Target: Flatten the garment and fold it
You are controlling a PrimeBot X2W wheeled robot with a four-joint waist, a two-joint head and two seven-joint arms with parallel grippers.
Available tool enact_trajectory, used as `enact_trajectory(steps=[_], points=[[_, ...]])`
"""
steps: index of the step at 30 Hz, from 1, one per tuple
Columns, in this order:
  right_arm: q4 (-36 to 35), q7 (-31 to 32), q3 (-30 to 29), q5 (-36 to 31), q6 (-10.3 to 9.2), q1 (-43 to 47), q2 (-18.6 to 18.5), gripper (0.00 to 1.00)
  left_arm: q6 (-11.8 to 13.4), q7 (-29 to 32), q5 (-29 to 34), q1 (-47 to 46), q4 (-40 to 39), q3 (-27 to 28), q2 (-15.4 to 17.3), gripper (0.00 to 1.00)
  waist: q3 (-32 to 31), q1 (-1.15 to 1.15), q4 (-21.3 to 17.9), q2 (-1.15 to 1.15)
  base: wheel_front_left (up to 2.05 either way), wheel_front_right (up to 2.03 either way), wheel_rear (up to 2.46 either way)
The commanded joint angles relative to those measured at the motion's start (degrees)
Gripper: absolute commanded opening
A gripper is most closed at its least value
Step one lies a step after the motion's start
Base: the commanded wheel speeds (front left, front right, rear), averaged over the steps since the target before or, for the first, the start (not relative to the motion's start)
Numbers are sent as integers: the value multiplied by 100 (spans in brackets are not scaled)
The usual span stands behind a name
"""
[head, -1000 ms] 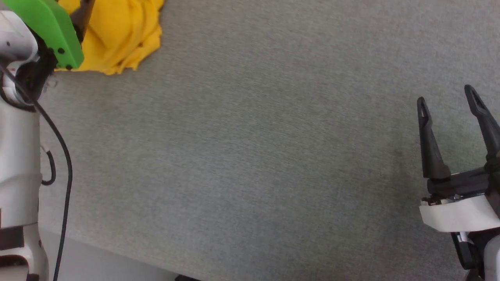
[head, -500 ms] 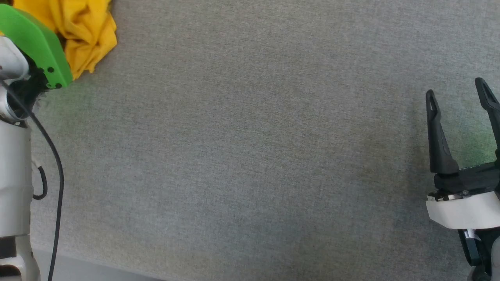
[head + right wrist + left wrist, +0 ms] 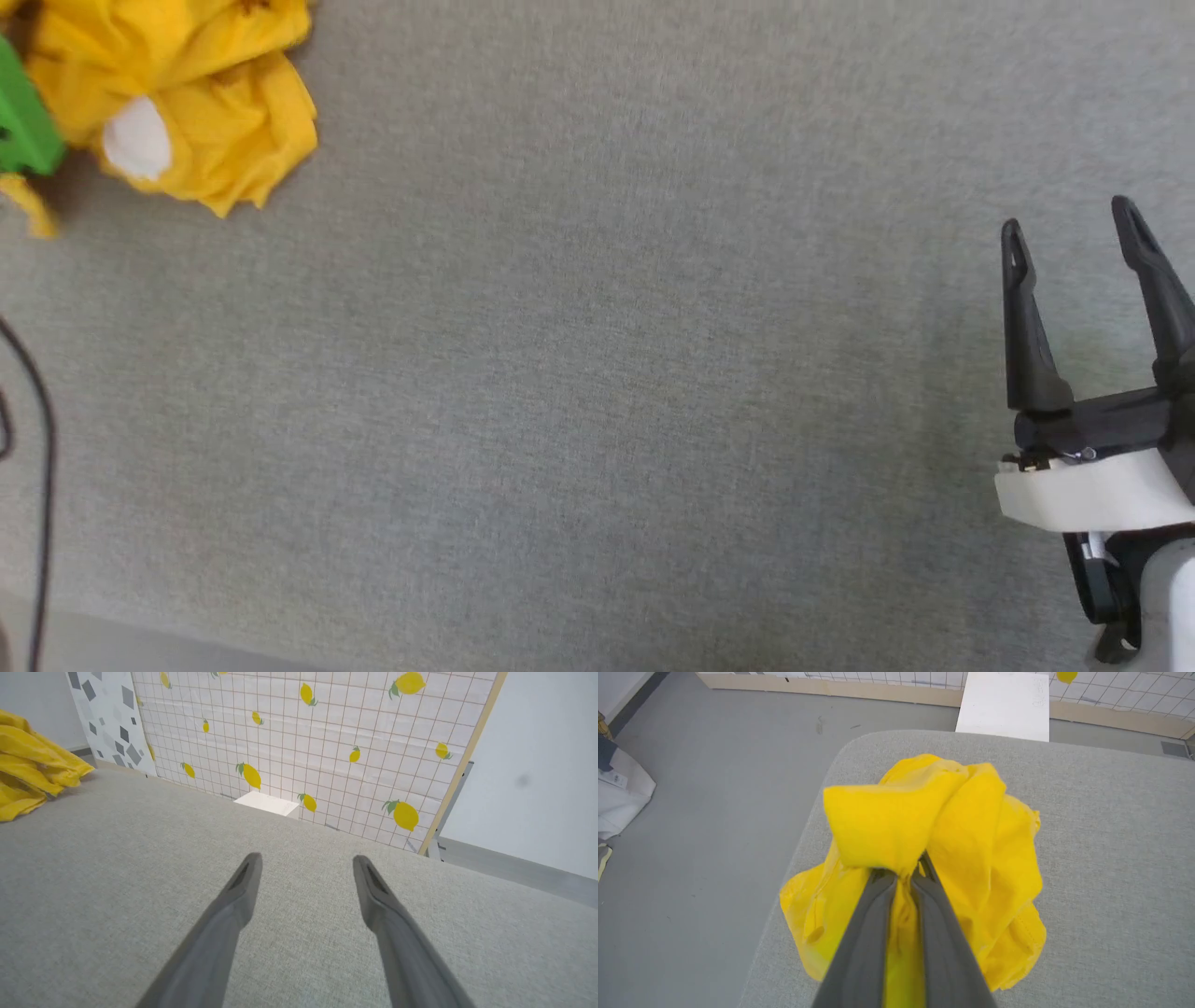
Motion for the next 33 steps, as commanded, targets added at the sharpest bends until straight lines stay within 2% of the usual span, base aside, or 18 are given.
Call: enact_trajectory(steps=[1, 7, 19, 24, 33], points=[[60, -71, -39, 39, -10, -45, 45, 100, -29, -62, 44, -139, -63, 1, 88, 0, -396, 0, -91, 0, 0, 0, 0], [332, -247, -222, 42, -10, 30, 190, 100, -70, -99, 31, -437, -390, -108, 162, 0, -983, 0, -169, 0, 0, 0, 0], [845, -495, -619, 349, -10, 369, 272, 100, -130, 521, -271, -1077, -1077, -674, -5, 0, -2256, 0, -420, 0, 0, 0, 0], [913, -513, -820, 420, -10, 500, 273, 100, -149, 744, -586, -1274, -1291, -1045, -167, 0, -2626, 0, -628, 0, 0, 0, 0], [708, -375, -1134, 396, -10, 663, 273, 100, -155, 896, -1183, -1192, -1798, -1731, -799, 0, -2883, 0, -1129, 0, 0, 0, 0]])
